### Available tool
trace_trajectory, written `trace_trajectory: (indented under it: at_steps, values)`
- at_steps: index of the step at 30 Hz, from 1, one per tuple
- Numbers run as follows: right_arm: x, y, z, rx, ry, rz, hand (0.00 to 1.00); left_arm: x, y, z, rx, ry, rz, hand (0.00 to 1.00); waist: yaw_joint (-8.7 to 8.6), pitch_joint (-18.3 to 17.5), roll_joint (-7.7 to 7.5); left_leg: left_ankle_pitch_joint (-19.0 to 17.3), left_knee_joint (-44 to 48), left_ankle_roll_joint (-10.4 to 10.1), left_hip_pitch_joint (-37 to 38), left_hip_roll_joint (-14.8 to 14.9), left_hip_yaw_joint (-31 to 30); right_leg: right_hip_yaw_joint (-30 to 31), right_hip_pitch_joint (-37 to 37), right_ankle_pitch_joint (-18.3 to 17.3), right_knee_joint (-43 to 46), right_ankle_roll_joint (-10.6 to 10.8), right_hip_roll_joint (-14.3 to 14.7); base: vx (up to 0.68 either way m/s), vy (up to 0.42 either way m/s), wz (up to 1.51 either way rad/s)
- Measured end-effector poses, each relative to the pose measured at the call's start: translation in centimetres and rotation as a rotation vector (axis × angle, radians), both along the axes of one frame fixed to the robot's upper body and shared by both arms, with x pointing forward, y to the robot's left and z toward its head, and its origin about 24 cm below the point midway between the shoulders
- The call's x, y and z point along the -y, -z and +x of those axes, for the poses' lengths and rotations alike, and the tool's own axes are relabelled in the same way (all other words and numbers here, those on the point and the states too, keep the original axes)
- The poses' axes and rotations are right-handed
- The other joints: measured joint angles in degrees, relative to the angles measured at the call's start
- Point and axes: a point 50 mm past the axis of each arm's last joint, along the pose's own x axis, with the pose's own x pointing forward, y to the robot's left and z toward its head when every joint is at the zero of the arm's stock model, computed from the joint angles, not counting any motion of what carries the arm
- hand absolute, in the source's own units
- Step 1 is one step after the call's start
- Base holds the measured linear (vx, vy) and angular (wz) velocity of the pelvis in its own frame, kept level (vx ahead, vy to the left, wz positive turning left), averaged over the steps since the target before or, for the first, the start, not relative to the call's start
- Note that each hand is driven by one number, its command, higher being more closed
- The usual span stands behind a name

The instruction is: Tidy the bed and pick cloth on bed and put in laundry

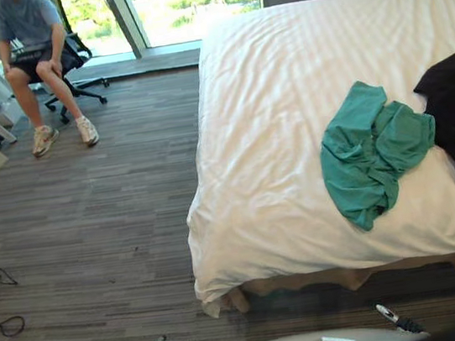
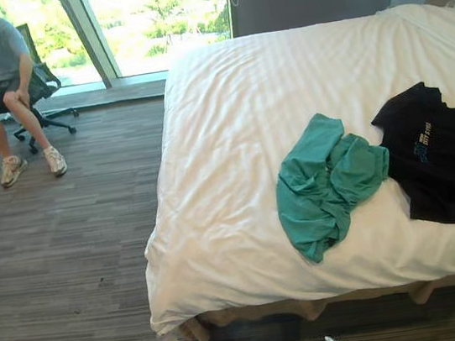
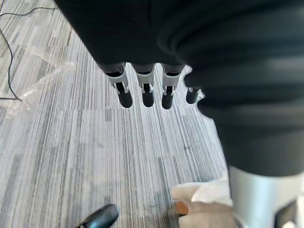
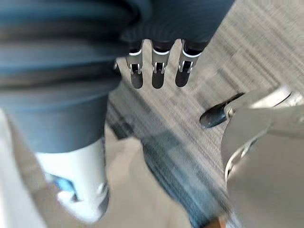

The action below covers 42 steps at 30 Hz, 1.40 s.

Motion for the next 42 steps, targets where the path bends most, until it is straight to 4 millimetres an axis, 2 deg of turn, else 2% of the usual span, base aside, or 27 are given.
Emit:
trace_trajectory:
  at_steps: [2, 5, 6, 8, 9, 12, 13, 14, 16, 17, 18, 19, 20, 21, 22, 23, 24, 25, 26, 28, 32, 34, 35, 36, 38, 40, 42]
  values:
    - [0.4, -0.2, 0.0, -0.002, 0.030, -0.056, 1.00, 0.0, 0.0, -0.1, 0.023, -0.029, -0.018, 0.00, 0.15, -0.1, 0.12, 0.0, -0.9, 0.0, 0.3, -0.2, 0.0, 0.1, -0.1, 0.0, 0.0, 0.0, 0.0, -0.08, 0.001, -0.04]
    - [2.8, -2.0, 2.7, 0.091, 0.071, -0.274, 1.00, 0.0, -0.2, 0.0, 0.101, -0.120, -0.071, 0.00, 0.74, -0.1, -0.28, -0.8, -3.2, -0.7, 0.5, -1.2, -0.2, 0.2, -1.1, -0.2, -1.2, -0.2, -0.2, -0.16, 0.026, -0.09]
    - [5.2, -4.2, 5.7, 0.204, 0.080, -0.411, 1.00, -0.1, -0.3, 0.3, 0.142, -0.135, -0.094, 0.00, 0.72, 0.2, -0.99, -0.3, -3.7, -0.1, 0.3, -2.3, -0.1, 0.2, -1.3, -0.1, -1.5, -0.1, -1.2, -0.17, 0.049, -0.09]
    - [8.4, -7.7, 8.8, 0.343, 0.071, -0.575, 1.00, -0.2, -0.4, 0.4, 0.175, -0.144, -0.107, 0.00, 0.64, 0.1, -1.48, -0.3, -4.1, 0.0, 0.1, -3.1, -0.3, 0.2, -1.9, 0.1, -1.4, 0.3, -2.1, -0.18, 0.065, -0.01]
    - [11.2, -12.3, 12.5, 0.516, 0.053, -0.718, 1.00, -0.2, -0.7, 0.7, 0.215, -0.141, -0.110, 0.00, 0.68, -0.3, -1.75, -0.4, -4.6, 0.6, -0.5, -3.7, -0.6, 0.2, -2.7, 0.2, -1.7, 0.6, -2.8, -0.15, 0.075, 0.00]
    - [13.1, -19.9, 17.9, 0.818, -0.022, -0.894, 1.00, -0.3, -1.0, 0.8, 0.248, -0.094, -0.106, 0.00, 0.78, -0.4, -2.44, -0.2, -4.6, 0.9, -1.4, -4.9, -1.9, 0.1, -3.4, 0.6, -2.0, 1.3, -3.5, -0.07, 0.063, 0.06]
    - [12.4, -24.2, 20.6, 1.026, -0.149, -0.956, 1.00, 0.0, -0.9, 0.9, 0.241, -0.051, -0.107, 0.00, 1.01, -0.5, -2.89, 0.1, -4.6, 1.3, -1.4, -5.2, -2.2, 0.1, -3.2, 1.2, -2.3, 1.7, -3.7, -0.02, 0.049, 0.08]
    - [11.6, -25.6, 21.4, 1.109, -0.211, -0.972, 1.00, 0.1, -0.9, 0.9, 0.238, -0.037, -0.107, 0.00, 1.09, -0.5, -3.08, 0.2, -4.6, 1.3, -1.4, -5.2, -2.3, 0.1, -3.0, 1.5, -2.5, 1.5, -3.6, 0.01, 0.031, 0.07]
    - [6.7, -30.3, 23.1, 1.435, -0.485, -0.977, 1.00, 0.5, -0.8, 0.7, 0.221, 0.002, -0.101, 0.00, 1.22, -1.1, -3.62, 0.9, -4.3, 1.9, -2.0, -5.2, -3.0, -0.2, -3.1, 1.9, -2.7, 1.7, -3.5, 0.08, -0.006, 0.14]
    - [5.3, -31.2, 23.3, 1.505, -0.560, -0.958, 1.00, 0.5, -0.8, 0.6, 0.216, 0.013, -0.096, 0.00, 1.20, -1.1, -3.83, 1.0, -4.3, 2.0, -2.3, -5.3, -3.3, -0.3, -3.1, 1.9, -2.8, 1.7, -3.5, 0.11, -0.017, 0.18]
    - [2.5, -32.6, 23.3, 1.634, -0.704, -0.907, 1.00, 0.7, -0.8, 0.6, 0.215, 0.029, -0.096, 0.00, 1.35, -1.0, -4.20, 1.1, -4.3, 2.1, -2.4, -5.3, -3.4, -0.7, -3.1, 1.9, -2.9, 1.7, -3.5, 0.07, -0.009, 0.11]
    - [1.0, -33.3, 23.2, 1.705, -0.780, -0.864, 1.00, 0.8, -0.8, 0.5, 0.212, 0.031, -0.098, 0.00, 1.47, -1.0, -4.31, 1.1, -4.3, 2.1, -2.5, -5.3, -3.4, -0.7, -3.0, 2.0, -2.9, 1.7, -3.5, 0.10, -0.005, 0.05]
    - [-1.6, -34.0, 22.9, 1.805, -0.933, -0.758, 1.00, 0.9, -0.7, 0.4, 0.203, 0.038, -0.101, 0.00, 1.82, -1.0, -4.42, 1.1, -4.3, 2.2, -2.3, -5.3, -3.5, -0.7, -2.9, 2.0, -3.0, 1.7, -3.6, 0.12, -0.001, 0.04]
    - [-3.9, -34.5, 22.5, 1.878, -1.074, -0.636, 1.00, 1.1, -0.7, 0.3, 0.199, 0.048, -0.103, 0.00, 2.00, -1.0, -4.47, 1.1, -4.2, 2.2, -2.1, -5.3, -3.8, -0.8, -2.1, 2.1, -3.0, 1.6, -3.6, 0.13, 0.002, 0.07]
    - [-5.0, -34.6, 22.4, 1.904, -1.135, -0.565, 1.00, 1.2, -0.6, 0.4, 0.198, 0.054, -0.104, 0.00, 2.01, -1.0, -4.50, 1.1, -4.0, 2.2, -1.9, -5.3, -4.0, -0.9, -1.8, 2.2, -3.0, 1.6, -3.7, 0.12, -0.001, 0.12]
    - [-7.1, -34.6, 22.0, 1.931, -1.258, -0.423, 1.00, 1.5, -0.6, 0.5, 0.196, 0.068, -0.108, 0.00, 2.20, -1.0, -4.52, 1.1, -3.7, 2.2, -1.3, -5.3, -4.8, -1.0, -0.9, 2.3, -3.0, 1.4, -3.8, 0.08, -0.005, 0.14]
    - [-9.2, -34.5, 21.5, 1.934, -1.377, -0.289, 1.00, 1.9, -0.7, 0.9, 0.190, 0.096, -0.110, 0.00, 2.48, -1.0, -4.52, 1.0, -3.5, 2.2, -0.9, -5.3, -4.9, -1.5, -0.2, 2.3, -2.9, 1.4, -3.9, 0.06, -0.011, 0.14]
    - [-10.0, -34.6, 21.2, 1.933, -1.430, -0.229, 1.00, 2.1, -0.7, 1.1, 0.185, 0.105, -0.113, 0.00, 2.58, -1.0, -4.52, 1.0, -3.5, 2.2, -0.8, -5.3, -5.1, -1.6, 0.0, 2.3, -2.8, 1.4, -3.9, 0.04, -0.014, 0.14]
    - [-11.8, -34.4, 20.6, 1.919, -1.529, -0.115, 1.00, 2.7, -0.7, 1.6, 0.170, 0.135, -0.122, 0.00, 2.77, -1.0, -4.52, 1.0, -3.5, 2.3, -0.9, -5.3, -5.4, -1.7, 0.0, 2.3, -2.7, 1.4, -3.9, 0.02, -0.017, 0.12]
    - [-14.6, -33.3, 20.0, 1.864, -1.607, 0.094, 1.00, 2.9, -0.7, 1.9, 0.138, 0.144, -0.123, 0.00, 3.17, -0.9, -4.45, 1.0, -3.5, 2.3, -1.0, -5.3, -6.2, -2.0, 0.1, 2.3, -2.7, 1.4, -3.9, 0.00, -0.027, 0.12]
    - [-18.7, -30.8, 19.5, 1.695, -1.701, 0.318, 1.00, 3.2, -0.7, 2.5, 0.141, 0.103, -0.176, 0.00, 4.00, -0.1, -3.98, 0.4, -3.7, 2.3, -1.5, -5.3, -7.4, -3.2, 0.0, 2.2, -2.7, 1.3, -3.9, -0.06, -0.026, 0.12]
    - [-21.1, -30.2, 20.0, 1.620, -1.732, 0.351, 1.00, 3.4, -0.9, 3.8, 0.167, 0.133, -0.187, 0.00, 4.43, 0.9, -3.88, 0.4, -3.6, 2.5, -3.5, -5.5, -8.6, -4.0, -1.0, 1.7, -2.8, 1.5, -4.3, -0.16, -0.039, 0.24]
    - [-22.7, -30.1, 20.6, 1.581, -1.735, 0.339, 1.00, 3.7, -1.3, 5.2, 0.200, 0.153, -0.194, 0.00, 5.08, 2.1, -4.09, 1.0, -3.6, 2.5, -5.7, -5.8, -9.6, -4.8, -2.7, 1.1, -2.6, 1.6, -4.6, -0.22, -0.056, 0.48]
    - [-24.1, -30.6, 21.9, 1.554, -1.725, 0.271, 1.00, 4.3, -2.1, 8.0, 0.269, 0.181, -0.205, 0.00, 6.31, 5.2, -4.33, 2.0, -3.3, 2.5, -8.3, -5.5, -10.9, -6.0, -5.1, 1.0, -1.0, 1.3, -4.5, -0.18, -0.046, 0.62]
    - [-25.1, -31.6, 23.6, 1.542, -1.707, 0.167, 1.00, 5.1, -3.3, 11.2, 0.350, 0.215, -0.218, 0.00, 7.36, 9.2, -4.19, 3.1, -1.7, 2.5, -11.9, -5.1, -12.1, -7.1, -8.6, 0.7, 1.8, 0.7, -4.6, -0.21, -0.025, 0.51]
    - [-26.1, -33.6, 26.3, 1.530, -1.679, -0.003, 1.00, 5.8, -5.7, 15.8, 0.474, 0.257, -0.219, 0.00, 8.55, 16.3, -3.70, 4.9, 1.1, 2.6, -17.7, -4.9, -13.6, -8.5, -13.6, 0.6, 5.4, 0.0, -4.7, -0.21, -0.004, 0.39]
    - [-26.3, -35.2, 27.7, 1.547, -1.639, -0.084, 1.00, 6.3, -7.6, 18.6, 0.553, 0.284, -0.213, 0.00, 8.87, 20.2, -3.47, 5.5, 2.6, 2.6, -20.9, -4.9, -15.0, -9.7, -16.1, 0.4, 7.1, -0.2, -5.0, -0.11, -0.005, 0.32]
